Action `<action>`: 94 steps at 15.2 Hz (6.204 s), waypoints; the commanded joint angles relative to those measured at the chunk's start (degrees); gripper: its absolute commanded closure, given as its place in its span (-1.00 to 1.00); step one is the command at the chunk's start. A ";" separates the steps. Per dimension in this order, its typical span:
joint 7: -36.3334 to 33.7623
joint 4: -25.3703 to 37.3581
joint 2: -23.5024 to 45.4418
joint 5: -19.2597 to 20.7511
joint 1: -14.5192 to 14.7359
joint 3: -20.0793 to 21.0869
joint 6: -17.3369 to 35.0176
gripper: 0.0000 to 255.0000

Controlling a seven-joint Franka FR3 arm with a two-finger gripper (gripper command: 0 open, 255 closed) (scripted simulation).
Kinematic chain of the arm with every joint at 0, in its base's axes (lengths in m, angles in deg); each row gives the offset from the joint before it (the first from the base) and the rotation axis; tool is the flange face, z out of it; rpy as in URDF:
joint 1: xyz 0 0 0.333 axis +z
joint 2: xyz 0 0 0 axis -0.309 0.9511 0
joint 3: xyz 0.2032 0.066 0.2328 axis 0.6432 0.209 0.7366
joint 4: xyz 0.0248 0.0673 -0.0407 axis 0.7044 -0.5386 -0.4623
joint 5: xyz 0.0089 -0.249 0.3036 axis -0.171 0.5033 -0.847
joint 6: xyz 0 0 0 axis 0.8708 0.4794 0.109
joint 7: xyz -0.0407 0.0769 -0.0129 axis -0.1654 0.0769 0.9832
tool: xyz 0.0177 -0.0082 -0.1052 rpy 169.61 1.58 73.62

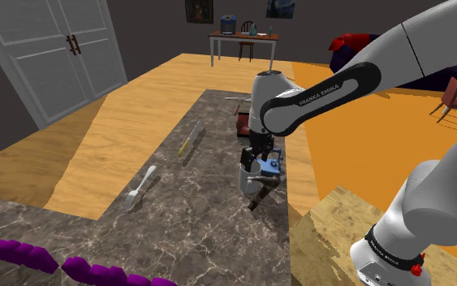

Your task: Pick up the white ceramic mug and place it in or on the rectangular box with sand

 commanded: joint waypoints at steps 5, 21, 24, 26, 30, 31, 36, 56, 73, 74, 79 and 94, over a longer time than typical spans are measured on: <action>-0.07 -0.61 0.81 -0.10 0.07 0.07 0.15 1.00; 0.19 2.29 -3.02 -0.37 0.10 -0.35 -6.57 1.00; 0.21 3.62 -4.16 -0.42 0.09 -0.45 -9.03 1.00; 0.21 4.57 -4.84 -0.44 0.08 -0.52 -10.65 1.00; 0.20 6.59 -6.05 -0.46 0.06 -0.66 -13.88 1.00; 0.20 7.13 -6.32 -0.46 0.06 -0.70 -14.69 1.00; 0.15 9.97 -7.45 -0.45 0.02 -0.86 -18.65 1.00; 20.00 46.27 21.28 2.51 -10.49 -11.96 -26.87 1.00; 28.10 89.82 50.99 0.47 -18.07 -13.90 -40.90 1.00; 28.13 88.39 50.60 0.49 -18.00 -13.91 -39.85 1.00; 28.26 82.51 49.43 0.52 -17.76 -13.94 -35.15 1.00; 28.36 76.99 49.26 0.49 -17.54 -13.91 -29.80 -1.00</action>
